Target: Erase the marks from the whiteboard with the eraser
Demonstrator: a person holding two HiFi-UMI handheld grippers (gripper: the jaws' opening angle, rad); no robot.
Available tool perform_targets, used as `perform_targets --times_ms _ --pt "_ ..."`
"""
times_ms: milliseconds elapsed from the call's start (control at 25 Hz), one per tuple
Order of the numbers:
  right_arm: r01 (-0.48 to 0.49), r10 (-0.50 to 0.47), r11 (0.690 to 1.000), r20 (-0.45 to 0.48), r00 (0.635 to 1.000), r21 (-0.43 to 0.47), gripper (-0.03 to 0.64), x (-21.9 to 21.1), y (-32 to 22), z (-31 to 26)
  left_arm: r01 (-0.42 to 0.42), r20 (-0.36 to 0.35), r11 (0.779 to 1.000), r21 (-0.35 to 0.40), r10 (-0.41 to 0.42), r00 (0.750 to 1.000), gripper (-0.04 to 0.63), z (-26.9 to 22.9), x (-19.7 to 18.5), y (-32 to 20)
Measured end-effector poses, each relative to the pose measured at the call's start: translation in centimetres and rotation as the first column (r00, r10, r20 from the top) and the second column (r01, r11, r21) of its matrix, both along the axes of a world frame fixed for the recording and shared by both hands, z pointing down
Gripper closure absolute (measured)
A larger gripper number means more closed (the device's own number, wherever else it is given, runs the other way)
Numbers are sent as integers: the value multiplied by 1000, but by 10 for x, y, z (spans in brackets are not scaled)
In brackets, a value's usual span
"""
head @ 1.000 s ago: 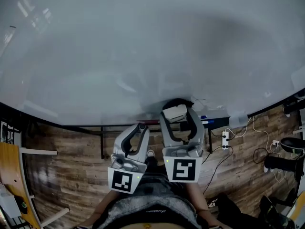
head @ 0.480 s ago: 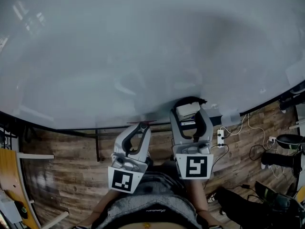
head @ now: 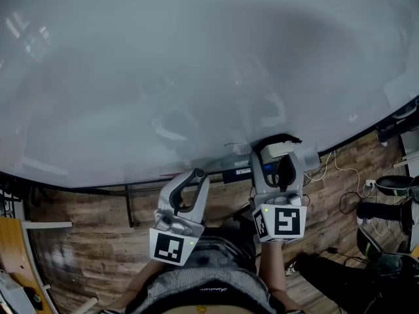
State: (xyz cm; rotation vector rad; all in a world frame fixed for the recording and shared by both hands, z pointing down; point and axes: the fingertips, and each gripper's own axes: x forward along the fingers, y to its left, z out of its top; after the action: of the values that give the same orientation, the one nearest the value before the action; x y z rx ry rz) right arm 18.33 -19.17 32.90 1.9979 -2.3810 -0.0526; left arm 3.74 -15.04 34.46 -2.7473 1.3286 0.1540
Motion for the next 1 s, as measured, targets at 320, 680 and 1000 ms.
perform_targets --times_ms 320,680,1000 --pt "-20 19 999 -38 999 -36 360 -9 -3 6 8 4 1000 -3 -8 1000 518 4 -13 0" --pt "-4 4 988 0 1000 -151 360 -34 -1 64 20 29 1000 -8 -19 999 518 9 -36 11" --pt "-15 10 987 -32 999 -159 360 -44 -1 61 25 23 999 -21 -24 999 518 14 -51 15"
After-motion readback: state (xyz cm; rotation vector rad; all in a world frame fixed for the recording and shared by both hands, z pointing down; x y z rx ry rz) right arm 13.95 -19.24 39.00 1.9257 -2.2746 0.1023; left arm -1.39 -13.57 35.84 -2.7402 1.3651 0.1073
